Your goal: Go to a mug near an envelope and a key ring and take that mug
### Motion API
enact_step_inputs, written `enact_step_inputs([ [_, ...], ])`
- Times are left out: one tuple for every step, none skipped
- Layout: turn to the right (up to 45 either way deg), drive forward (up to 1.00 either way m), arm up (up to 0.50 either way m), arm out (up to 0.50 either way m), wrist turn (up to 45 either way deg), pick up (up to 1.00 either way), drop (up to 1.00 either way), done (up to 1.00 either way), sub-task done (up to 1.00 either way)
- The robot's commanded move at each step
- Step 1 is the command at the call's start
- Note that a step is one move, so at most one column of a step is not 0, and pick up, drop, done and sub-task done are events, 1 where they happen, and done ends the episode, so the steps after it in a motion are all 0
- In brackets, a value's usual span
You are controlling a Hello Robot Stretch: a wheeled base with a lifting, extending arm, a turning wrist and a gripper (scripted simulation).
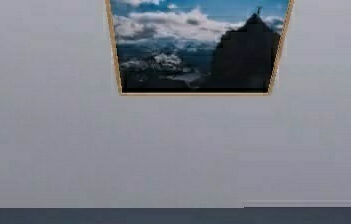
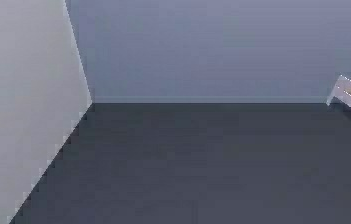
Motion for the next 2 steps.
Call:
enact_step_inputs([
  [0.0, 0.5, 0.0, 0.0, 0.0, 0.0, 0.0, 0.0, 0.0],
  [42.0, 0.0, 0.0, 0.0, 0.0, 0.0, 0.0, 0.0, 0.0],
])
